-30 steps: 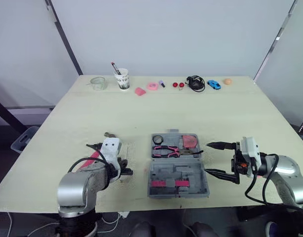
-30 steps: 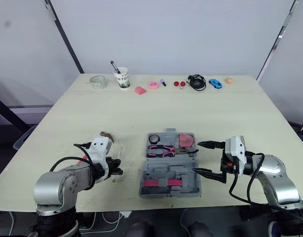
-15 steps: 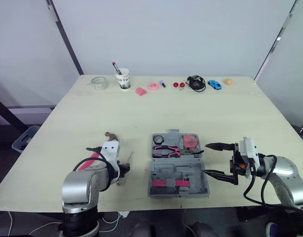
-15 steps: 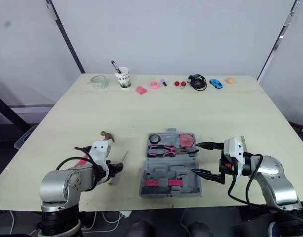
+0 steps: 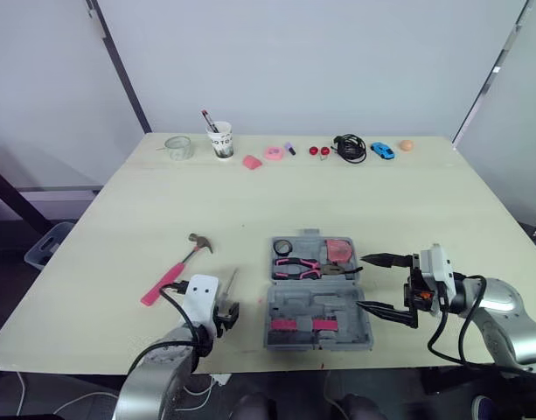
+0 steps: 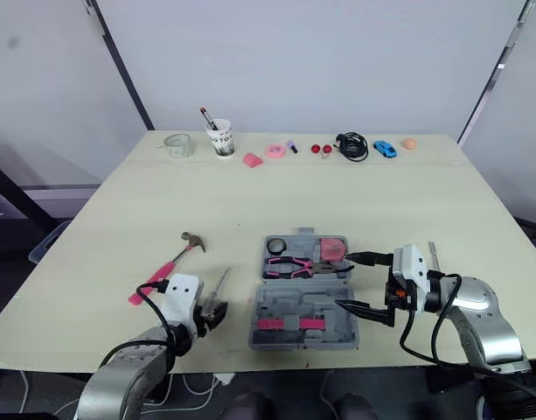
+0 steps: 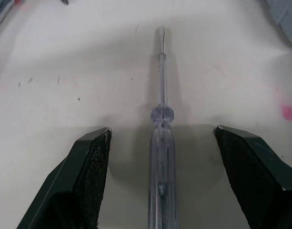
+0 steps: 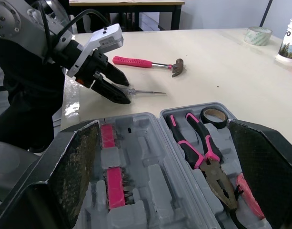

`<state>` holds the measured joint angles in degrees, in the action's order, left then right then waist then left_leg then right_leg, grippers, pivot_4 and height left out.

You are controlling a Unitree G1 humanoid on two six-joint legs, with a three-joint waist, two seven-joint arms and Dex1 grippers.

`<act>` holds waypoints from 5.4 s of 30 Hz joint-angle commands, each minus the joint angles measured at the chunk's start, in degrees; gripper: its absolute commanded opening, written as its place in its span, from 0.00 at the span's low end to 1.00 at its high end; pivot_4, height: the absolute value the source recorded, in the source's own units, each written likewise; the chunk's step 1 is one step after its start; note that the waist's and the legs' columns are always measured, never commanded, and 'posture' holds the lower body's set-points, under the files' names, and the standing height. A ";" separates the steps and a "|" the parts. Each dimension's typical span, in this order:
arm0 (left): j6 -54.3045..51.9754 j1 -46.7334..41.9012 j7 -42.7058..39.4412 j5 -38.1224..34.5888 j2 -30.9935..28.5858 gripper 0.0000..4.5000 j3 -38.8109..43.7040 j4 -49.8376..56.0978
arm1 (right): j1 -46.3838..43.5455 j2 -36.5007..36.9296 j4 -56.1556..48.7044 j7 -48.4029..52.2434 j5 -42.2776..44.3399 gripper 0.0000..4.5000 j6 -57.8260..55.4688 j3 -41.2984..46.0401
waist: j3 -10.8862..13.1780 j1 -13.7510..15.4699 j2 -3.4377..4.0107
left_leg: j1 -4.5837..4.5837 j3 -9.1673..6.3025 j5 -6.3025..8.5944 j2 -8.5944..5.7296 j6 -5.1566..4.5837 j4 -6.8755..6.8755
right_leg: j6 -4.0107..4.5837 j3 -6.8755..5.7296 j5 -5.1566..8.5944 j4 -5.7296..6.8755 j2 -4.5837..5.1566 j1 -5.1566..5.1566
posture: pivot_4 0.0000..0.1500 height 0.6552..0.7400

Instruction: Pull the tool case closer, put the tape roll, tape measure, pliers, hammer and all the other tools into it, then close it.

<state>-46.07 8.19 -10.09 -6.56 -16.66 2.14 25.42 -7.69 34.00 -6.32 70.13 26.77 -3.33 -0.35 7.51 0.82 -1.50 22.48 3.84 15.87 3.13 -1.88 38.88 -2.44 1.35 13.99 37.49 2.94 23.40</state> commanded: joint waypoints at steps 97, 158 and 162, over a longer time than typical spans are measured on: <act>10.19 -51.40 -59.11 12.86 -12.66 0.02 -40.55 -29.17 | 8.16 4.37 -1.99 -2.86 0.65 1.00 4.02 5.91 | 0.13 0.02 0.13 | 0.29 0.18 -0.01 -0.07 -0.02 -0.25 | -0.26 0.33 -0.12 -0.58 -0.73 0.06 | 1.00 1.00; 29.68 -48.68 -57.10 5.35 -10.40 0.61 -23.59 -37.65 | 7.75 2.55 -0.35 -3.49 -0.55 1.00 6.56 4.70 | 0.10 -0.06 0.18 | 0.25 0.18 -0.01 -0.06 -0.03 0.26 | -0.25 1.12 -0.09 -0.05 -1.20 0.03 | 1.00 1.00; 34.05 -47.02 -57.49 3.65 -9.55 0.61 -21.61 -40.60 | 7.63 2.82 0.02 -3.23 -0.58 1.00 6.61 4.81 | 0.10 -0.04 0.17 | 0.23 0.20 -0.01 -0.05 -0.03 0.26 | -0.27 1.14 -0.10 -0.02 -1.22 0.04 | 1.00 1.00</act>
<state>-15.48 -38.79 -67.30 -0.82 -26.79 -21.55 -15.18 0.48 36.49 -5.78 66.66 25.18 2.69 2.99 7.61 0.78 -1.33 22.72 4.04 15.85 3.08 -1.90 39.14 -2.70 2.49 13.88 37.46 1.72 23.43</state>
